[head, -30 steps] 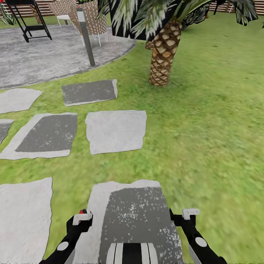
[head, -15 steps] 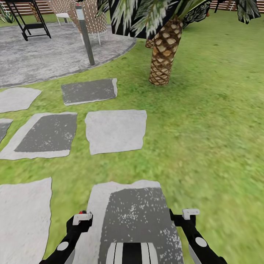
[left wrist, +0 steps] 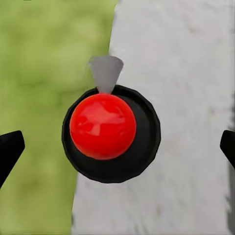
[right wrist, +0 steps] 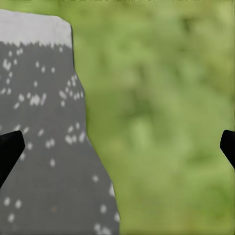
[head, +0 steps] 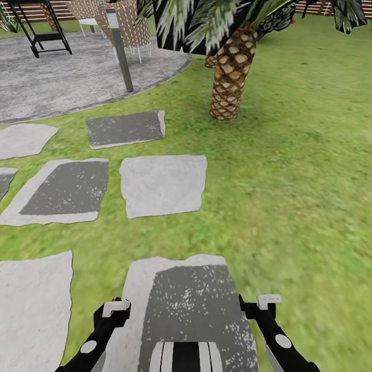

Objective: In the garden, pick up the pesticide atomizer on the floor and spray pesticide onto both trees until each tree trunk is fully covered.

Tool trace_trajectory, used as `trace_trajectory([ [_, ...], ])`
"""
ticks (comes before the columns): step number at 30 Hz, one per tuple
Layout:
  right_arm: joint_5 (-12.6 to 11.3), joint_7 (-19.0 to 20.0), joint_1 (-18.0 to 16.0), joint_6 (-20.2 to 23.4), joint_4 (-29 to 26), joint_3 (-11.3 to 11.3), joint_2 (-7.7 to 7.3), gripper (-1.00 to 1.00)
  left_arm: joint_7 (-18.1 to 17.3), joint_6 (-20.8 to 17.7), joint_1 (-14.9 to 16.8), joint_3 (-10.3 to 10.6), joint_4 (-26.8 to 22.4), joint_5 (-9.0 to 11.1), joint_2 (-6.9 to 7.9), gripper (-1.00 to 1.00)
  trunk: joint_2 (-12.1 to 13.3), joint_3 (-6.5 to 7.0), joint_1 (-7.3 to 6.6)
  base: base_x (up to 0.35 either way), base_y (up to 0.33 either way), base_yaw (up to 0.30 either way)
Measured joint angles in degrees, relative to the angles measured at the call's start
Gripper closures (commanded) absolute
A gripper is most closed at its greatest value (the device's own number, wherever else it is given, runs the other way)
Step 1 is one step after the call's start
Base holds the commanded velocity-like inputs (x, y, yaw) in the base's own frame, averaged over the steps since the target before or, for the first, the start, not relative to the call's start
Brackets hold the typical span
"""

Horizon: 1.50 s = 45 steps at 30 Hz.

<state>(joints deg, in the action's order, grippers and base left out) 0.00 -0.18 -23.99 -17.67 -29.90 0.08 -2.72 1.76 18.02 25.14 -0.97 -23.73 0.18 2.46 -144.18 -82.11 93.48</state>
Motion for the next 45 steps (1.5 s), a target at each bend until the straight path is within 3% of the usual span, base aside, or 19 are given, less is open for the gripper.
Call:
trace_trajectory([
  [29,0.00,0.00,0.02,0.00,0.09,-0.06,0.00,-1.00,0.00,-0.03,0.00,-0.06,0.00,0.09,0.00,-1.00,0.00,0.44,0.00,0.000,0.014,-0.015],
  [30,0.00,0.00,0.02,0.00,0.10,-0.07,0.00,-1.00,0.00,-0.03,0.00,-0.03,0.00,0.09,0.00,1.00,0.00,0.44,0.00,0.000,0.000,0.000],
  [45,0.00,0.00,0.02,0.00,0.23,-0.08,0.00,-1.00,-0.02,-0.08,0.00,-0.09,-0.23,0.11,0.00,1.00,0.00,0.44,0.00,0.000,0.000,0.000],
])
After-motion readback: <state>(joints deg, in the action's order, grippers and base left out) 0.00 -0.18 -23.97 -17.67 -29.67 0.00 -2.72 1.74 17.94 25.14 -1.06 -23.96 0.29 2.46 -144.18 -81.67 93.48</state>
